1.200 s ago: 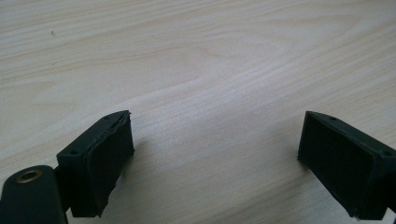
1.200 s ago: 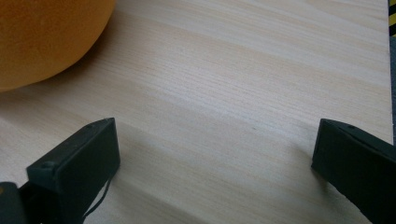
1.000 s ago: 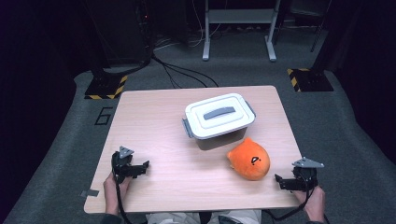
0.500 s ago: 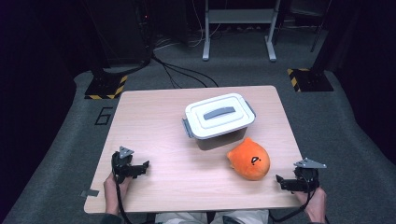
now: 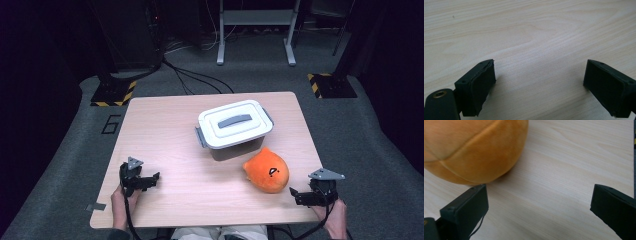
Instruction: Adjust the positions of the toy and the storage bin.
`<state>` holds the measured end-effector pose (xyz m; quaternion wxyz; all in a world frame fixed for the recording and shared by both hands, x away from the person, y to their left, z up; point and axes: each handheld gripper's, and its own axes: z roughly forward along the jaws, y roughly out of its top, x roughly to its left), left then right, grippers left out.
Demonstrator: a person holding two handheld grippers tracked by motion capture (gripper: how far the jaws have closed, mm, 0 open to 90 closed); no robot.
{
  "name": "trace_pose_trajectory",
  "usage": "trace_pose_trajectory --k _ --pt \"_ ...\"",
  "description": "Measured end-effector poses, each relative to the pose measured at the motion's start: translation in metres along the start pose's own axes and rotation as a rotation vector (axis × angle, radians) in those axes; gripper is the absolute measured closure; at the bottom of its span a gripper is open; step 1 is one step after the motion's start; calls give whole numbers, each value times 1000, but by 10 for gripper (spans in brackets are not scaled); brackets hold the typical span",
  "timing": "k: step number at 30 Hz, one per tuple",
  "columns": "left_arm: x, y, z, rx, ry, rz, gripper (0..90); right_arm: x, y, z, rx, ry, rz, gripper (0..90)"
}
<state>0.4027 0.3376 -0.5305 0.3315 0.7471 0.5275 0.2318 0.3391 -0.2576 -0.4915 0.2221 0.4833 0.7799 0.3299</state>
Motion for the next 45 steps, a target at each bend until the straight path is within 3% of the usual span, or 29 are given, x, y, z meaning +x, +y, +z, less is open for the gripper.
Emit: trace_pose_trajectory --k 18,25,32,39,45 --pt "-1 0 0 0 5 -3 100 25 38 -22 -28 56 -97 0" --pt "-1 0 0 0 5 -4 100 35 56 -22 -40 88 -128 0" --pt "-1 -1 0 0 7 -7 100 55 78 -10 -24 115 -203 0" --pt "-1 -1 -1 1 7 -5 100 68 90 6 10 115 -235 0" --pt "-1 -1 -1 0 7 -5 100 71 90 28 64 72 -252 0"
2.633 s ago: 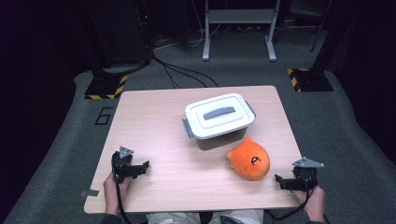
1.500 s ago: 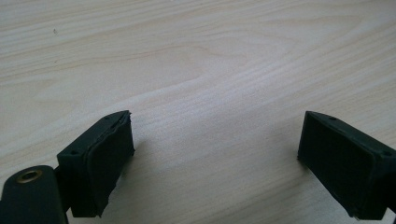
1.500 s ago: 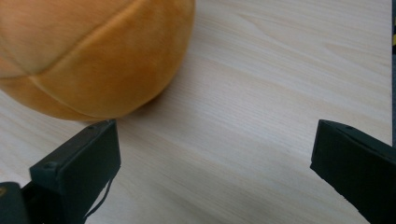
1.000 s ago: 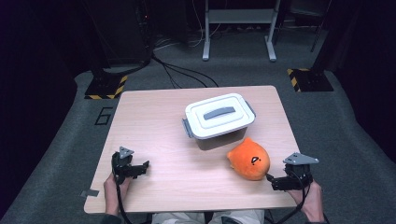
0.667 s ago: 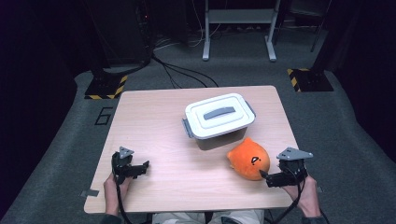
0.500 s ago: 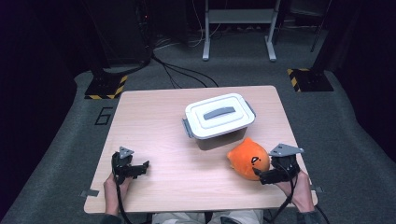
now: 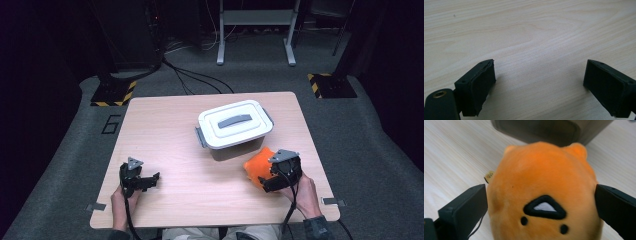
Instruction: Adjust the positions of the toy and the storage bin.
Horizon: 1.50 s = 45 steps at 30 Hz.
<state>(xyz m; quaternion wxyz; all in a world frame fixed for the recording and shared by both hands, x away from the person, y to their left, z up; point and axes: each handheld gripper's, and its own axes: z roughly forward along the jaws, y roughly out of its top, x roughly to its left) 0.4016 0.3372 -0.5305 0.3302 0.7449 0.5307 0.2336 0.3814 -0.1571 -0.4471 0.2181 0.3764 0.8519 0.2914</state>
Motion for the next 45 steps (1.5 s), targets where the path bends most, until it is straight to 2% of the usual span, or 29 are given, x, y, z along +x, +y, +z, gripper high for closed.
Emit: trace_pose_trajectory --k 3,5,9,14,17,19,21,25,30,33,37,41,45 --pt "0 0 0 1 0 -1 100 2 -5 10 36 -53 -5 0" --pt "0 0 0 0 0 -2 100 1 -8 14 27 -48 10 3" --pt "0 0 0 0 0 -3 100 -4 -15 19 4 -37 50 76" --pt "-1 0 0 1 2 -5 100 -17 -23 25 -28 21 152 216" --pt "-1 0 0 1 2 -5 100 -23 -25 24 -37 46 187 325" --pt "-1 0 -1 1 2 -5 100 -25 -28 23 -54 61 199 417" --pt "-1 0 -1 2 2 -5 100 -24 -30 21 -68 54 217 487" --pt "-1 0 -1 1 2 -5 100 -22 -34 18 -115 42 220 572" --pt "-1 0 -1 1 2 -6 100 -19 -34 10 -156 10 215 607" --pt "0 0 0 2 1 -5 100 -21 -35 3 -176 -5 232 610" --pt "-1 0 -1 2 2 -6 100 -25 -37 -5 -176 -43 241 609" --pt "-1 0 -1 2 2 -6 100 -37 -42 -18 -182 -110 268 606" --pt "-1 0 0 2 2 -5 100 -50 -42 -23 -161 -217 264 600"
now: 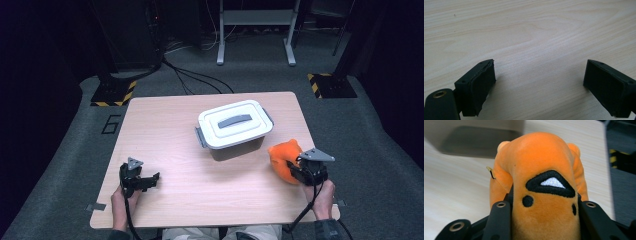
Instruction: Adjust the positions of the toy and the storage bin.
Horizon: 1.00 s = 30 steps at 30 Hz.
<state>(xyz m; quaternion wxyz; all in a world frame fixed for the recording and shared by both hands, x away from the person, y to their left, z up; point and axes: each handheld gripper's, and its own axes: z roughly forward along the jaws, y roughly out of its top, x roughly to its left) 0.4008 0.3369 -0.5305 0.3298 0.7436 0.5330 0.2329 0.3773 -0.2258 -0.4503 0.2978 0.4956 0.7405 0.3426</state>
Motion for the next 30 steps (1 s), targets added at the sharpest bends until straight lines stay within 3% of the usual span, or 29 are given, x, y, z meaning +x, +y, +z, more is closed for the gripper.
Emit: trace_pose_trajectory --k 2,3,9,22,30 --pt "0 0 0 0 -1 1 100 -2 1 1 4 -19 -3 598" --pt "0 0 0 0 0 -1 100 -7 3 5 20 -65 -9 595" --pt "0 0 0 0 0 -1 100 -20 6 17 42 -104 13 588" --pt "0 0 0 0 0 -1 100 -39 14 38 62 -152 54 557" --pt "0 0 0 1 0 -1 100 -42 5 51 81 -130 86 538"
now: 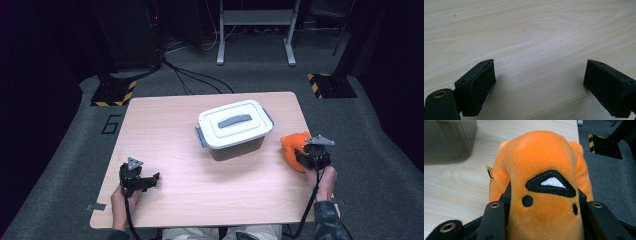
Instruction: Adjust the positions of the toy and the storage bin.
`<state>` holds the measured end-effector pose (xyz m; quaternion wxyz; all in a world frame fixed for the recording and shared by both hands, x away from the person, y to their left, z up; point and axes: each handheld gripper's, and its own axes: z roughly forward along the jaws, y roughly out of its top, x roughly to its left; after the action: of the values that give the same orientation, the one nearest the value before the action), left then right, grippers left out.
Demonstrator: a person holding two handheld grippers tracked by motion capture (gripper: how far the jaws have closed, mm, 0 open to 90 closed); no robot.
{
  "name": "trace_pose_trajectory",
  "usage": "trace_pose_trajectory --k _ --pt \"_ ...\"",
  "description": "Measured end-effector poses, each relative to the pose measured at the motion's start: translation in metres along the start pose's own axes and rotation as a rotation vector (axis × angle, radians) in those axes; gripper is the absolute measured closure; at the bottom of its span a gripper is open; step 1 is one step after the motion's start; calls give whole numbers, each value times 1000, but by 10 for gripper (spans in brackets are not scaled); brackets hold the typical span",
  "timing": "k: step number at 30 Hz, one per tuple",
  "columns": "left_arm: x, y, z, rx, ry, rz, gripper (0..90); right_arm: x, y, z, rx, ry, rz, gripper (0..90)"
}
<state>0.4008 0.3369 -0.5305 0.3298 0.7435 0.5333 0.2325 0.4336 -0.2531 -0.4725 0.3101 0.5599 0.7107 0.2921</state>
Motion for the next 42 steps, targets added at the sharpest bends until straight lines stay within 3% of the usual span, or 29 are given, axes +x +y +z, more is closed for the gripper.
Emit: trace_pose_trajectory --k 2,6,14,21,25,29,32,42 --pt "0 0 0 0 -1 2 100 3 -5 3 -2 -3 -20 535" --pt "0 0 0 0 -2 2 99 2 -6 1 -3 0 -11 488" --pt "-2 -1 -1 -5 18 -13 99 -3 6 -6 -12 16 1 162" --pt "0 0 -1 9 4 -4 74 -3 14 -18 -43 63 10 104" --pt "3 6 -4 6 -51 -19 52 1 21 -27 -60 95 1 67" --pt "1 15 -8 -15 -67 -16 41 6 31 -33 -71 121 -11 53" --pt "-4 34 -12 -36 -106 -5 41 11 38 -35 -75 144 -19 50" --pt "-27 86 -10 -60 -143 67 41 24 61 -32 -82 204 -46 56"
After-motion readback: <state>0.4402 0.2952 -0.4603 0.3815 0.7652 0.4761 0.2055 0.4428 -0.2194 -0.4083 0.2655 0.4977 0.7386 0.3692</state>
